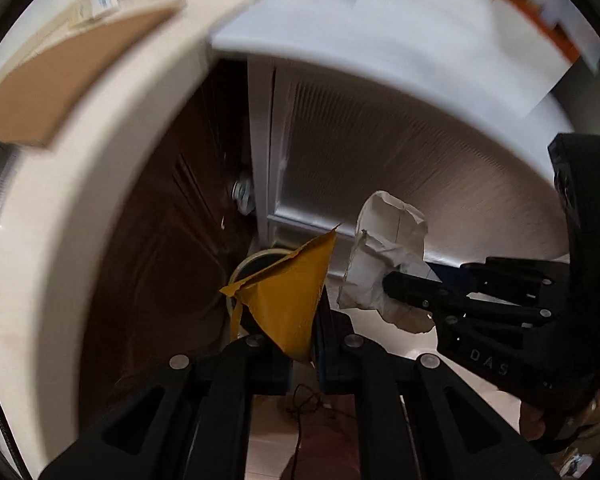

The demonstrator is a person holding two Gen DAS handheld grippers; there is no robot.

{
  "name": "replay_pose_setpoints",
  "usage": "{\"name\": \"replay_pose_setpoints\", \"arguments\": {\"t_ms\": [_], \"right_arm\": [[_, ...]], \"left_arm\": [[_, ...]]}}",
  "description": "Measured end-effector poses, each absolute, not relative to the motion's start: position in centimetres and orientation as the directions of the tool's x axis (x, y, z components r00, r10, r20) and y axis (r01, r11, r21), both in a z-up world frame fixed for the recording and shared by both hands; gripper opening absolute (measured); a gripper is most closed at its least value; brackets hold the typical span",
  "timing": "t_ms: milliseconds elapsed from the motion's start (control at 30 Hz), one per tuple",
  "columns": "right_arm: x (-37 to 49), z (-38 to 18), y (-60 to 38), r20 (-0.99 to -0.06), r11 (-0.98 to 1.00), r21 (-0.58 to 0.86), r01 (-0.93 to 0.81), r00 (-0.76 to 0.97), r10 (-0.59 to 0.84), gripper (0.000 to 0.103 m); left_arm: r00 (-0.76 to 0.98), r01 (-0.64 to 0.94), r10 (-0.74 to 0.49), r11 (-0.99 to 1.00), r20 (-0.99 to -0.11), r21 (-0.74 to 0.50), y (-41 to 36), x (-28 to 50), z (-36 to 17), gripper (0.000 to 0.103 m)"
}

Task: Collect trash
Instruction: 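Lower tissue and yellow wrapper into the floor bin and open both tools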

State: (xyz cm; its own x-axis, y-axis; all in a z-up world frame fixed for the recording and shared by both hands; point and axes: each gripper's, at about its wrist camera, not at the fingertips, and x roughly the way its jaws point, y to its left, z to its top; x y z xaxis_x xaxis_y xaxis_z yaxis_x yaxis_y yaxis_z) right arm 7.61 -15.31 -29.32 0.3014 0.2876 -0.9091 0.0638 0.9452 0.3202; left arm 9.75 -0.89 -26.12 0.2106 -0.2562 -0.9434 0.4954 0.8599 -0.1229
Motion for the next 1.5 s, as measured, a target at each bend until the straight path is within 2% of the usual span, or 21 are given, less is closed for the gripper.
{"name": "replay_pose_setpoints", "arguments": {"t_ms": [200,400,467,667,733,967,1200,1333,1500], "right_arm": [[10.0,-38.2,-14.7,-0.929,0.971,0.240,-0.018,0.285,0.235,0.019],[11.4,-47.6,-14.7,-0.942,0.971,0.233,-0.046,0.236,0.237,0.022],[11.6,-49.8,-14.7,-0.947,0.972,0.229,-0.044,0.223,0.233,0.022],[11.4,-54.2,-14.3,-0.944,0.969,0.235,-0.070,0.221,0.245,0.043],[11.3,-55.0,-14.3,-0.942,0.970,0.234,-0.070,0.230,0.244,0.049],[10.8,-55.9,-14.9,-0.939,0.969,0.242,-0.046,0.241,0.246,0.049],[10.7,-53.6,-14.8,-0.936,0.969,0.243,-0.037,0.253,0.244,0.049],[9.7,-52.0,-14.6,-0.933,0.966,0.257,-0.025,0.255,0.255,0.049],[8.7,-46.9,-14.6,-0.930,0.964,0.267,-0.010,0.259,0.261,0.049]], "left_arm": [[0.228,0.488,-0.123,0.873,-0.966,0.004,-2.1,12.0,-35.5,0.007],[0.186,0.454,-0.084,0.891,-0.979,0.010,-2.2,14.1,-42.9,0.009],[0.172,0.443,-0.082,0.896,-0.982,0.003,-2.0,14.3,-45.1,0.022],[0.171,0.429,-0.072,0.903,-0.983,0.008,-1.4,14.1,-48.8,0.051],[0.167,0.407,-0.072,0.914,-0.983,0.002,-1.0,14.1,-49.7,0.057],[0.165,0.371,-0.064,0.929,-0.984,0.001,-0.8,13.6,-50.6,0.058],[0.196,0.392,-0.051,0.919,-0.979,0.030,-1.4,12.8,-49.1,0.058],[0.213,0.386,-0.061,0.922,-0.975,0.027,-1.3,12.0,-46.3,0.058],[0.257,0.379,-0.092,0.925,-0.962,0.013,-1.0,10.4,-41.0,0.058]]}}
